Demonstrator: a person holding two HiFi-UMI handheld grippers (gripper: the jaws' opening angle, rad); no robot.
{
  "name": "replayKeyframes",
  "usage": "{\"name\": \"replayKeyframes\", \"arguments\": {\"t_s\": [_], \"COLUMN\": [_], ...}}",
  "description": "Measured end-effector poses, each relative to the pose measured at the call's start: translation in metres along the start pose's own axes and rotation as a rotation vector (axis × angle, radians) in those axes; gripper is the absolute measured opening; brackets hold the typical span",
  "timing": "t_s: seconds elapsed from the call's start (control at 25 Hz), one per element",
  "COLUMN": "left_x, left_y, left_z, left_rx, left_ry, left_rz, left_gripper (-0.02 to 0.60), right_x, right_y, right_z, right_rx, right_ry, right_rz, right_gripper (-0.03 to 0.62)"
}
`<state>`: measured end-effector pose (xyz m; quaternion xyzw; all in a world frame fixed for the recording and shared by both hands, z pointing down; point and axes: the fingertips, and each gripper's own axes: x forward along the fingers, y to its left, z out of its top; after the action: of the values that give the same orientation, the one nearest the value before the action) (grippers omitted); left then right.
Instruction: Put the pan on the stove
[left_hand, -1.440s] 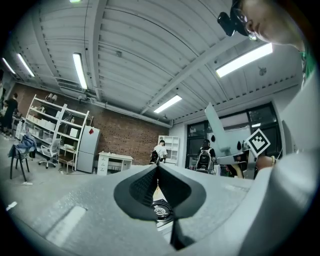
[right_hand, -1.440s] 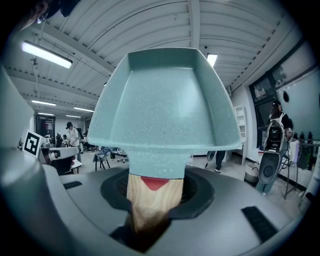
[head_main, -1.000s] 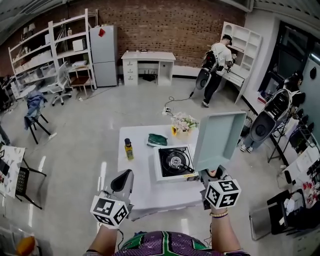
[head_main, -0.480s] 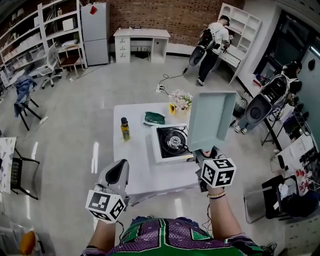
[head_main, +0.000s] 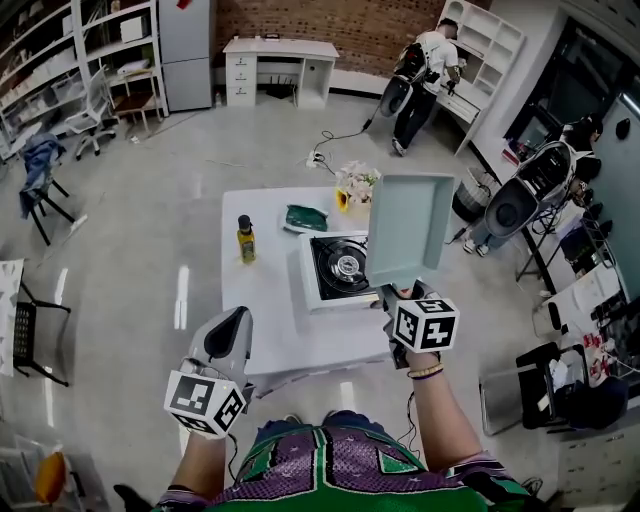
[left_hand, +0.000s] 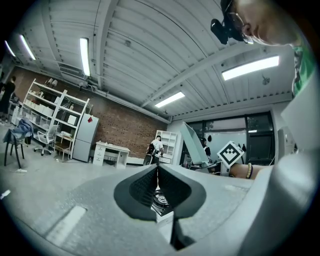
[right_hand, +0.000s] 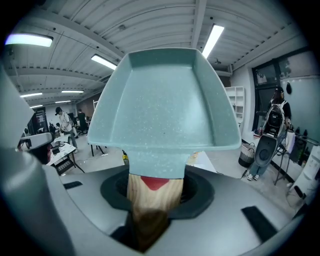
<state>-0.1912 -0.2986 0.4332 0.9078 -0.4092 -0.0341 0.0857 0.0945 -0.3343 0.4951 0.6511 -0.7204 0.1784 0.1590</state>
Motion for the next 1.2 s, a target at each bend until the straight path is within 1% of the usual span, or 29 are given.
{"name": "replayKeyframes", "arguments": {"t_s": [0.24,0.72,0.88,1.2], "left_x": [0.004,0.016,0.027,0.040], "left_y": [-0.009,-0.015,-0.017,-0.014], "left_z": [-0.012,-0.026,-0.030,-0.039], "left_rx": [0.009,-0.012,-0.014,-0.030], "left_ry": [0.018,0.042,0.049,0.058], "left_rz": [-0.019,0.013,0.011,0.019], "left_gripper": [0.018,0.018,0.018,0.018], "right_x": [0.024,0.075,0.089,0.118], "right_y": [-0.011,-0.032,-0.040,-0.046], "right_z": [-0.025,-0.077,-0.087,-0.120], "right_rx": [0.014,0.047,0.038,0.055], "right_ry": [0.076,0.237,0.281,0.382], "right_rz": [0.005,0.027,0.014,0.015], "right_gripper": [0.144,0.146,0.146,0.146]}}
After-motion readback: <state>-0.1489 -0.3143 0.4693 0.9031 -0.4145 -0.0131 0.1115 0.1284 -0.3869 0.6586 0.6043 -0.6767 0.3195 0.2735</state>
